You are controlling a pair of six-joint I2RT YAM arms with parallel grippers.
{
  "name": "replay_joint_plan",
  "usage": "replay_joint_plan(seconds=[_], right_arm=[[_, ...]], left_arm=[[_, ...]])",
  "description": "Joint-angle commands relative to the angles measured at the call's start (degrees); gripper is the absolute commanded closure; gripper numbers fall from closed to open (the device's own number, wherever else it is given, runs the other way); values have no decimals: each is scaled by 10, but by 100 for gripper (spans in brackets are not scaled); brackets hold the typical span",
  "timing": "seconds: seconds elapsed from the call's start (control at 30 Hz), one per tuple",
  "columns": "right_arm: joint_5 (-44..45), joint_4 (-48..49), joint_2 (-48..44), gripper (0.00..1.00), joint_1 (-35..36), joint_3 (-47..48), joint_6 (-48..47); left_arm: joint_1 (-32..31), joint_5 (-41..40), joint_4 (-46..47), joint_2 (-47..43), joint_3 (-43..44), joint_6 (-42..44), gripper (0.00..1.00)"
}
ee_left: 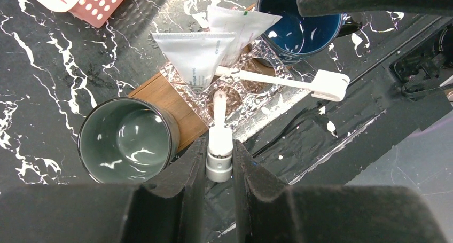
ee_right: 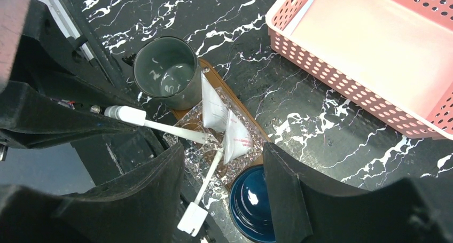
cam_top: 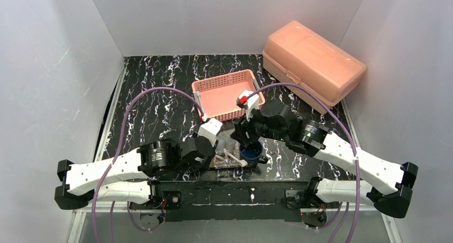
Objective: Prepare toiletry sets of a toothbrush and toothpaste on the tray
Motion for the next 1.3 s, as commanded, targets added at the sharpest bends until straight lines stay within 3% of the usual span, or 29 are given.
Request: replay_joint_plan(seconds=[0.0, 0.4, 1.07, 1.27], right_arm=[[5, 30, -22, 36, -3, -6, -3], [7, 29, -35, 35, -3, -17, -2], [8, 36, -47, 34, -3, -39, 2], [10, 34, -47, 33, -3, -41, 2]], left_arm=[[4, 2, 39, -13, -13, 10, 100], [4, -2, 82, -13, -44, 29, 100], [4, -62, 76, -5, -64, 25, 100], [4, -52, 76, -13, -63, 29, 79]])
